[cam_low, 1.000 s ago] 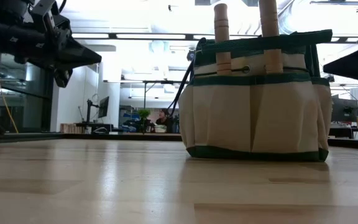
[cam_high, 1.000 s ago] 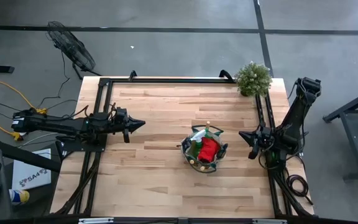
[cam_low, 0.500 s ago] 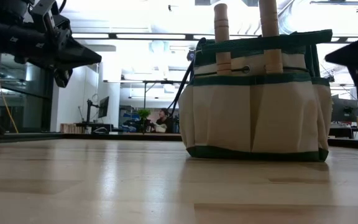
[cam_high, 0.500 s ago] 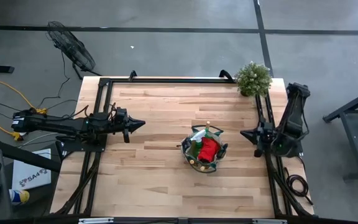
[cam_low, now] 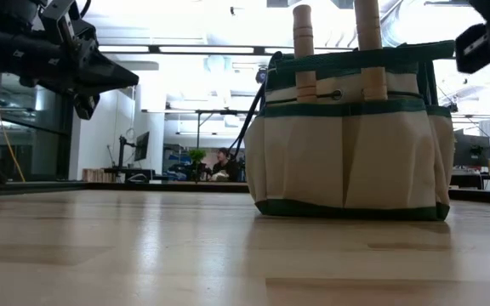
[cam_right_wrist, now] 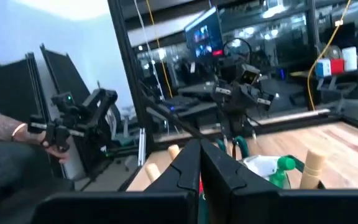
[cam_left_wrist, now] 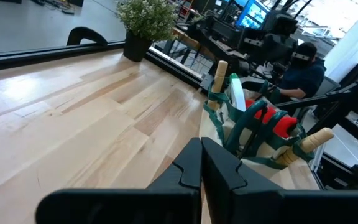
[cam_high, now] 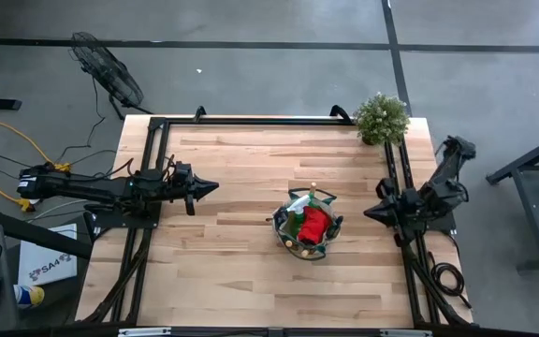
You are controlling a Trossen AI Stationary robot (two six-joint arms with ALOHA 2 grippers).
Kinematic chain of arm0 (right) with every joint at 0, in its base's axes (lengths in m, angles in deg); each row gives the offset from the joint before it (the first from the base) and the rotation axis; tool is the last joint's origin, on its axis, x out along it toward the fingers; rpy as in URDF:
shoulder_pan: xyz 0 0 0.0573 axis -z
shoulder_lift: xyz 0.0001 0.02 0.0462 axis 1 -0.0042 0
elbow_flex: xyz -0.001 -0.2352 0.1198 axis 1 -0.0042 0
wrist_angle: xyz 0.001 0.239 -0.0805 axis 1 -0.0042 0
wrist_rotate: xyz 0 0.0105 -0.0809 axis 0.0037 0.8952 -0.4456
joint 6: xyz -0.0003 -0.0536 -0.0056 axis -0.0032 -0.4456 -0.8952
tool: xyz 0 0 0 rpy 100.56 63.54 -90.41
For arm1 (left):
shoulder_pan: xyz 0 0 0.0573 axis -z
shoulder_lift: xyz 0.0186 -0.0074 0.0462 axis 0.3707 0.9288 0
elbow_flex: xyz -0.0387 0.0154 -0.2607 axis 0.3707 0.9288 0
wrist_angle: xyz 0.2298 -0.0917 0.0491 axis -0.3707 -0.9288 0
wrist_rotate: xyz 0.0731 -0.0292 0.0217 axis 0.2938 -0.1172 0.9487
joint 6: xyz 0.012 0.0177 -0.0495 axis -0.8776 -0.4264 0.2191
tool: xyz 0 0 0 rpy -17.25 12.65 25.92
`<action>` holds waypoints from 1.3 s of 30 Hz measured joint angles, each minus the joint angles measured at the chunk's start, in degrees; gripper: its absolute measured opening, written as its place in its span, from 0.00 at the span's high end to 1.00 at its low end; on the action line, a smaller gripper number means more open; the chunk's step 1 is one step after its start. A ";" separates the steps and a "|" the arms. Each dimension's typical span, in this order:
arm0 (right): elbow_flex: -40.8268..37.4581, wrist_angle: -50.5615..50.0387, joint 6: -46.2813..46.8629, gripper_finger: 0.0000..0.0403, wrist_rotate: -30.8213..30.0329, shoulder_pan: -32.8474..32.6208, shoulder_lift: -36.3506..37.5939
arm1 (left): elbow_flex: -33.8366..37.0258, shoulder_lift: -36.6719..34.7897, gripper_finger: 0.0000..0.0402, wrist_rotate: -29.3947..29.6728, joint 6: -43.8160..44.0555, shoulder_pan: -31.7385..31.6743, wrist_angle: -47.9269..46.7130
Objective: Pick & Place Garden tools in Gardening bag
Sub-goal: Return to Home Position
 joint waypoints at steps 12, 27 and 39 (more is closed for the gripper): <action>-4.81 -0.39 4.98 0.99 21.89 24.51 -0.37 | 0.00 0.04 1.00 -2.95 0.02 0.00 -0.33; -4.85 -10.06 11.42 0.99 47.08 49.94 -1.39 | 0.00 0.05 1.00 -4.87 -1.66 0.00 -4.51; -4.87 -10.23 11.34 0.99 48.53 49.83 -6.02 | 0.00 0.04 1.00 -4.37 -14.58 0.00 -5.18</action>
